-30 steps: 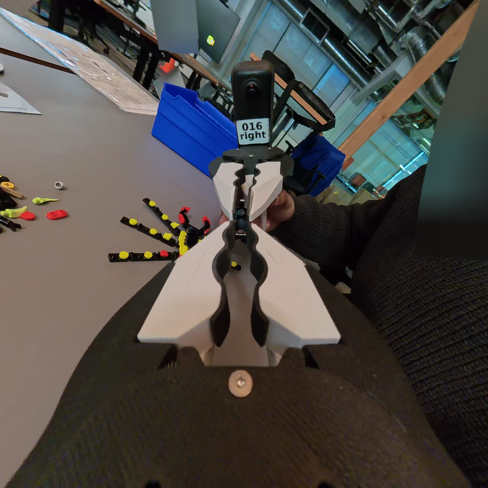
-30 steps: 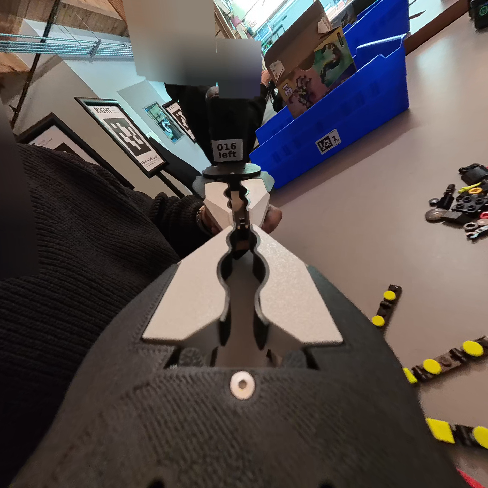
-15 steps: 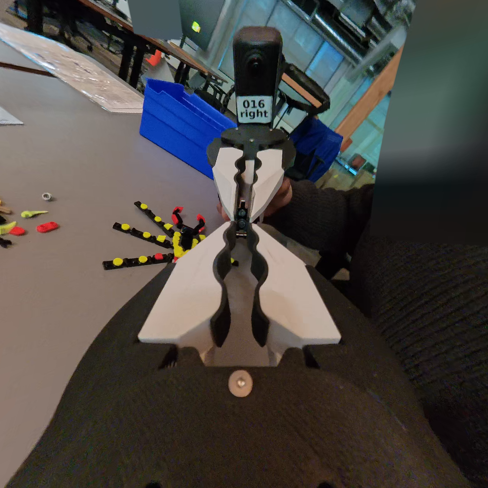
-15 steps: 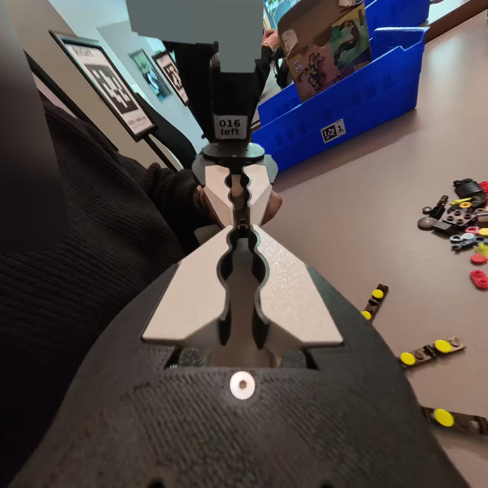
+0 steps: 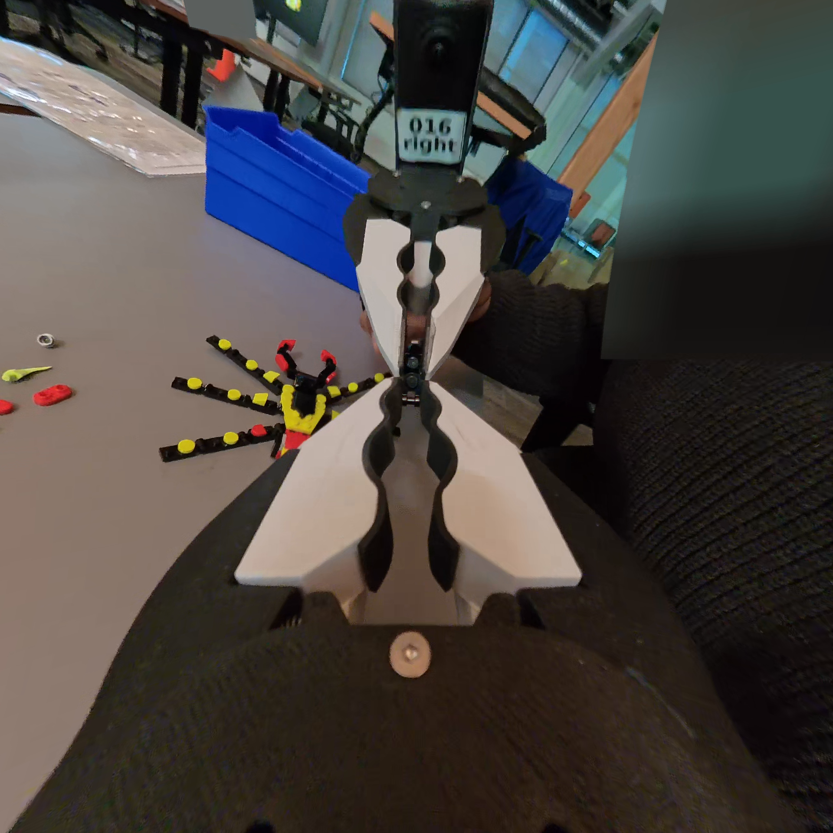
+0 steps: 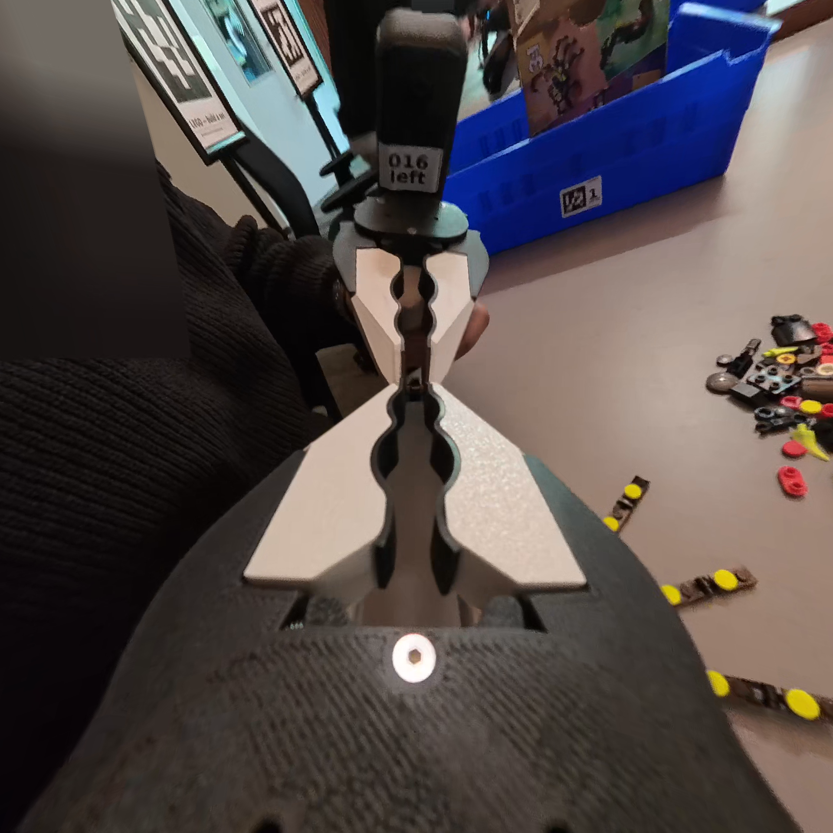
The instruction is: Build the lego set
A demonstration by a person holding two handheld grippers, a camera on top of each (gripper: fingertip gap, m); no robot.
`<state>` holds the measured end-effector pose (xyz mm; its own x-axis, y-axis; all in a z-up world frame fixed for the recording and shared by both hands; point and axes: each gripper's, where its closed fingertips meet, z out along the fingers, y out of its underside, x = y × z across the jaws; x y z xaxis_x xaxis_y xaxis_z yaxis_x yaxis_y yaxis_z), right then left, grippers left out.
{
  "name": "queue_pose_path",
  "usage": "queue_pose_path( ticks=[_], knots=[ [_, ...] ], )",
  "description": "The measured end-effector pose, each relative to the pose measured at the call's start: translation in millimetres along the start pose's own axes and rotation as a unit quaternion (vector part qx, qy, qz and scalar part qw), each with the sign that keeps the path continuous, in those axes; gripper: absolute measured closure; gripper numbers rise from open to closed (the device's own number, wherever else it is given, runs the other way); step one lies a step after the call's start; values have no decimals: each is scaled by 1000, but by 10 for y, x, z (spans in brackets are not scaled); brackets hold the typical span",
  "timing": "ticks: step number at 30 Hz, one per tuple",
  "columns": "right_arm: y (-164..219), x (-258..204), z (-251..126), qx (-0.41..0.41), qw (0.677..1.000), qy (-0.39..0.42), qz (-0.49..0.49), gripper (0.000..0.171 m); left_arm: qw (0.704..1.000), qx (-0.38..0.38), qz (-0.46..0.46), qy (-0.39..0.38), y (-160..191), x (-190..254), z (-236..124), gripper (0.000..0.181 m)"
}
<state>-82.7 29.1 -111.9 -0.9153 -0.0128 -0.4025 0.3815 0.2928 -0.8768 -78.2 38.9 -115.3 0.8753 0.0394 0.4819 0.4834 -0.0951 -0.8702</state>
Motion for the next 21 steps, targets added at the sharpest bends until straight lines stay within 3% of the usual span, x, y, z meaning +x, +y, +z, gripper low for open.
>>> queue_pose_path(
  ticks=[12,21],
  knots=[
    [305,-6,28,-132,989,43,-51,163,996,-82,43,-19,265,-28,66,176],
    [433,-66,58,-181,979,50,-82,163,991,-114,67,0,386,23,64,176]
  ],
)
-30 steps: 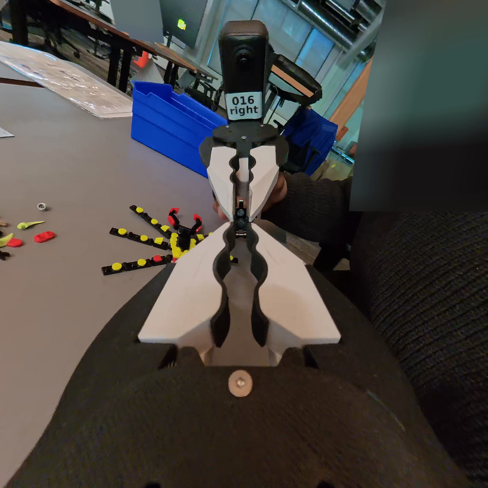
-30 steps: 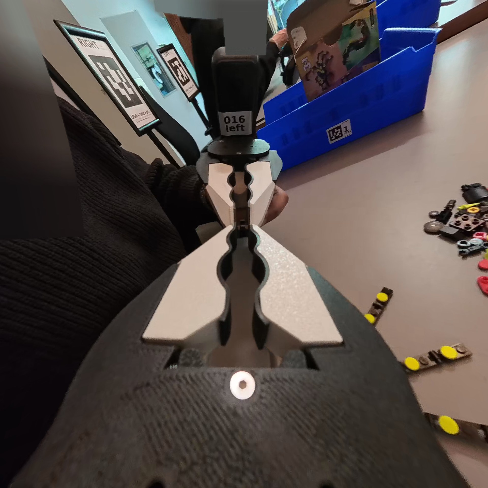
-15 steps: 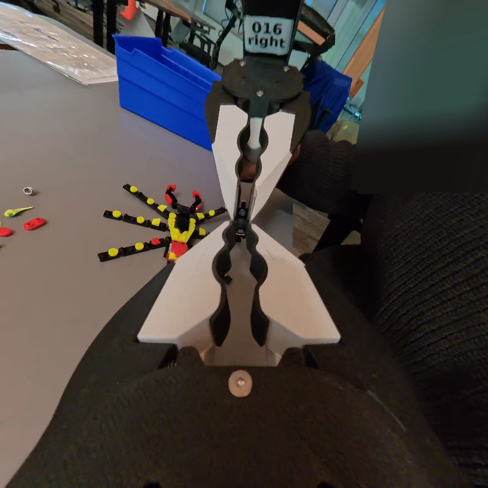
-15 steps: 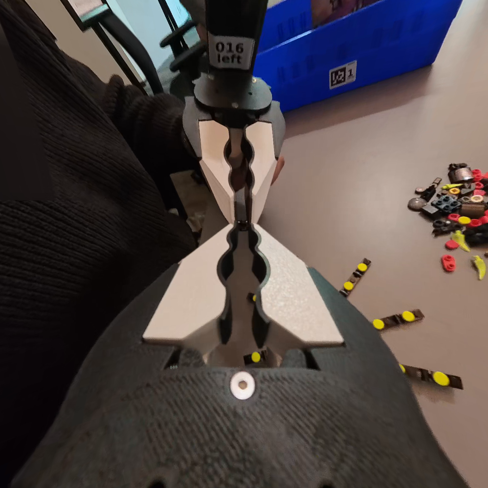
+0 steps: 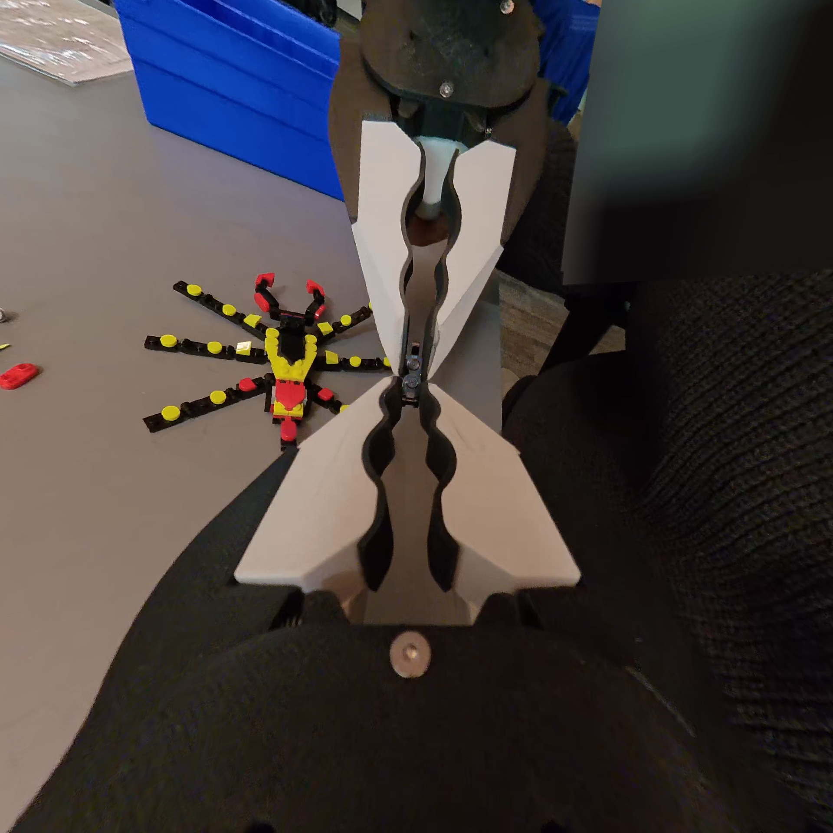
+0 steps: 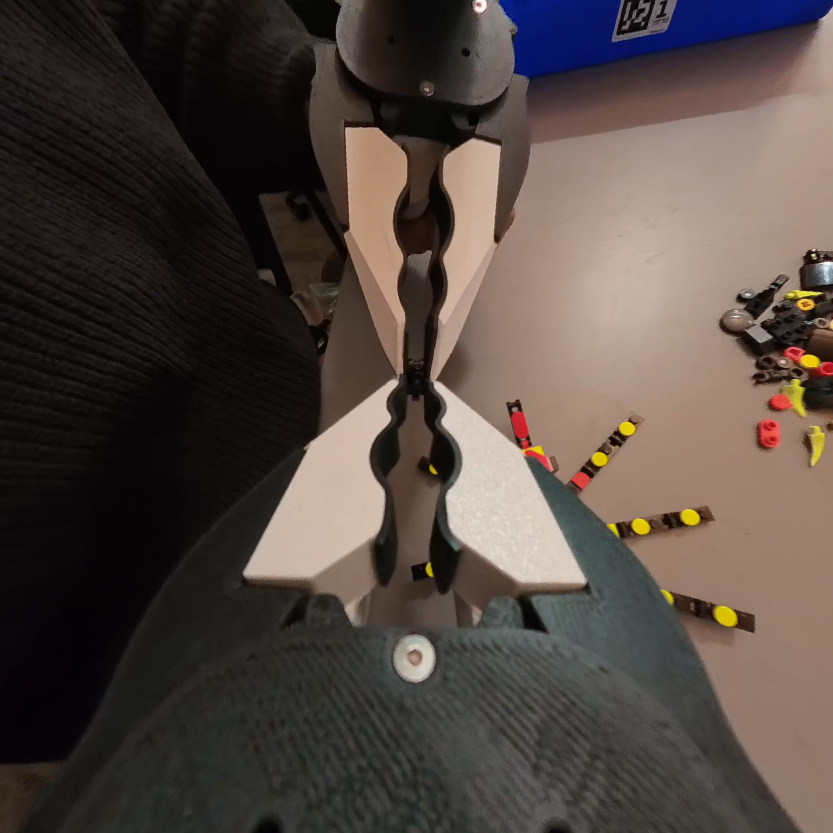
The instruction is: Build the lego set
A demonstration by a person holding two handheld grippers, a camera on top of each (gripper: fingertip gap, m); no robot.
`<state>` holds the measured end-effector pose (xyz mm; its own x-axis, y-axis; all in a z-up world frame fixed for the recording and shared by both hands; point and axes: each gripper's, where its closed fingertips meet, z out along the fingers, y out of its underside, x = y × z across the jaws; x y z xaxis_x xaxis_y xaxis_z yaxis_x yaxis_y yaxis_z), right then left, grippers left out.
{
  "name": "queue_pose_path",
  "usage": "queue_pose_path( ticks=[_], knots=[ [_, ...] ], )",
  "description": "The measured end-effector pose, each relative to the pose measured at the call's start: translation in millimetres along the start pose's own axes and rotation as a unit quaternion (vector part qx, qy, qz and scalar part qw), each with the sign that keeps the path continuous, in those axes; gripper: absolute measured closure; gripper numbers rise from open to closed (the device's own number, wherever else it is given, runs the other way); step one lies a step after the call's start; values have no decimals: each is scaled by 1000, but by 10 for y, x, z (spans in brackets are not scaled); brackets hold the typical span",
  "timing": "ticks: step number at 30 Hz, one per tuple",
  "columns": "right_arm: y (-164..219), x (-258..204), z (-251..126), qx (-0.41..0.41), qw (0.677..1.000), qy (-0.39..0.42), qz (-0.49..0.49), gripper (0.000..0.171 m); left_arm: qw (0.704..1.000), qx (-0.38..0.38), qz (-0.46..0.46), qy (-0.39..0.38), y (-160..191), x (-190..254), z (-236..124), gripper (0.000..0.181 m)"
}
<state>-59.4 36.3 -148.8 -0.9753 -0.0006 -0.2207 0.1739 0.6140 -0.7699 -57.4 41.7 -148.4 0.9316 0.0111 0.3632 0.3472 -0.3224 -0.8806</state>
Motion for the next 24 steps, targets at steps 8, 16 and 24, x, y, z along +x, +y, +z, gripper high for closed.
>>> queue_pose_path(
  ticks=[8,16,24],
  knots=[
    [304,29,73,-56,998,34,-15,164,995,97,19,-19,-367,-114,-442,175],
    [-87,233,-185,88,993,70,-20,164,992,112,-20,-51,-313,-358,-466,175],
    [-141,735,-271,153,976,151,22,164,984,72,-39,-160,-150,-789,-430,175]
  ],
)
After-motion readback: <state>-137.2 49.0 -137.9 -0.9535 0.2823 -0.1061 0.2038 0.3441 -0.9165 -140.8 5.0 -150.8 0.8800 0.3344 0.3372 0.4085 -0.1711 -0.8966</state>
